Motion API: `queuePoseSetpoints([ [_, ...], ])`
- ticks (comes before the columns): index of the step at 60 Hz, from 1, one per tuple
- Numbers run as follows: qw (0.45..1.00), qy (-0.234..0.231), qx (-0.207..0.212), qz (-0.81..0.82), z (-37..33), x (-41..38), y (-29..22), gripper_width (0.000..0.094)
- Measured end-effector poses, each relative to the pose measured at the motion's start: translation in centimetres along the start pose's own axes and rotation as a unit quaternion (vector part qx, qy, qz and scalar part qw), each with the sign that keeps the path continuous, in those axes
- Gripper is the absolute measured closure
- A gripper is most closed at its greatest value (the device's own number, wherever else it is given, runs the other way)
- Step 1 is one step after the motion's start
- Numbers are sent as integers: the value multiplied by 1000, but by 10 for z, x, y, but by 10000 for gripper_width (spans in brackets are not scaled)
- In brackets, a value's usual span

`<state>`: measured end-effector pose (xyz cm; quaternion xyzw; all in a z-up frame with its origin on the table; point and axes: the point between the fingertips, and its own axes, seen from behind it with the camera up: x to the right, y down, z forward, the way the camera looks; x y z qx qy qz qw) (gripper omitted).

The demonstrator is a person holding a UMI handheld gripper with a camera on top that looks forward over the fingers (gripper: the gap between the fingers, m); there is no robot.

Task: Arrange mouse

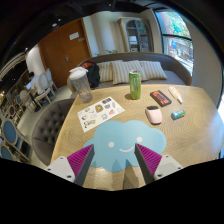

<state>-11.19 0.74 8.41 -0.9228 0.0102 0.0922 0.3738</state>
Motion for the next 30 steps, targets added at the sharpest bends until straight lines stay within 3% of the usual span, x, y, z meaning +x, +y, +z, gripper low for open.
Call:
queuePoseSetpoints([
  [16, 999, 6, 7, -31, 26, 21, -11, 91],
  [30, 998, 40, 19, -52, 76, 114, -36, 91],
])
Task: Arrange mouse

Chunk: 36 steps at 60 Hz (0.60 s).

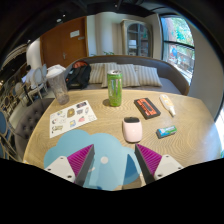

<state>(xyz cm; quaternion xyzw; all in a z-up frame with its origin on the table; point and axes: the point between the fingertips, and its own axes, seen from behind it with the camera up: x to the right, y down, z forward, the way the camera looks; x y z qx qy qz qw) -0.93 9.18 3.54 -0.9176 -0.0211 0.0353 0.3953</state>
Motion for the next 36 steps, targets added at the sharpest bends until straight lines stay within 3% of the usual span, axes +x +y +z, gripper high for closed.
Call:
queuePoseSetpoints([
  [12, 1000, 15, 20, -17, 65, 59, -22, 91],
  [21, 999, -2, 32, -7, 99, 74, -31, 102],
  [32, 997, -23, 64, -31, 107, 67, -40, 387],
  [36, 997, -17, 62, -29, 107, 67, -39, 397],
])
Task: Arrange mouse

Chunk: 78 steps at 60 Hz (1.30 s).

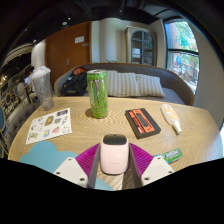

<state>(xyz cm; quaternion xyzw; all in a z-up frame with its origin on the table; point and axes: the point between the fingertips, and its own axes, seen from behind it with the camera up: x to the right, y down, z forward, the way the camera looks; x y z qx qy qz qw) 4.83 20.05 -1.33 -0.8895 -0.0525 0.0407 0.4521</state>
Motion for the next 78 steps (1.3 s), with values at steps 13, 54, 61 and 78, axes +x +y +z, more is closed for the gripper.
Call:
queuePoseSetpoints([
  [13, 999, 5, -37, 14, -2, 1, 1, 496],
  [54, 998, 44, -15, 42, -94, -150, 48, 547],
  [61, 998, 51, -17, 40, -87, -145, 61, 489],
  [78, 995, 39, -76, 60, -106, -145, 65, 234],
])
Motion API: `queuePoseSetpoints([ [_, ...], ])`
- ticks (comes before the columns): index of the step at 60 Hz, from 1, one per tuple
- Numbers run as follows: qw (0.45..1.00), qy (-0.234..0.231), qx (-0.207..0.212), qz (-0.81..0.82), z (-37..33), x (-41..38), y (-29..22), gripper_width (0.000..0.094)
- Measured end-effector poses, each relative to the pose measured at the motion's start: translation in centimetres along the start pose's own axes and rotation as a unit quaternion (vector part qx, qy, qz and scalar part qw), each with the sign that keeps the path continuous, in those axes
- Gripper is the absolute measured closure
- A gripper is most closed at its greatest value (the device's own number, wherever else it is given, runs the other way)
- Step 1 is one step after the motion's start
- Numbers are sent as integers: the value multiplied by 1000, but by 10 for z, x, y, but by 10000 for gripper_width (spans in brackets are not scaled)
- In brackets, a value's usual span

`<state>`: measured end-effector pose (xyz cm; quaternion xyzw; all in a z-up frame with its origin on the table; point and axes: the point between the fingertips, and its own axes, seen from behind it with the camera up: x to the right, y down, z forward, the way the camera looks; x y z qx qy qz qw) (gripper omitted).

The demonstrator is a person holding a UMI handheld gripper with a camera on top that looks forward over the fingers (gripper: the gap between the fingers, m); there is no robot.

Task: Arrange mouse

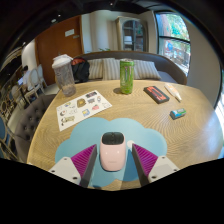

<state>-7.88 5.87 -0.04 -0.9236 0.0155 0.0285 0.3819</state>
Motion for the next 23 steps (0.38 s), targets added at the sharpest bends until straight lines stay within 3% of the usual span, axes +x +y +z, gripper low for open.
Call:
queuePoseSetpoints([
  [13, 1000, 14, -22, -7, -78, 26, 13, 84],
  [23, 997, 52, -54, -26, -131, 74, 52, 89],
])
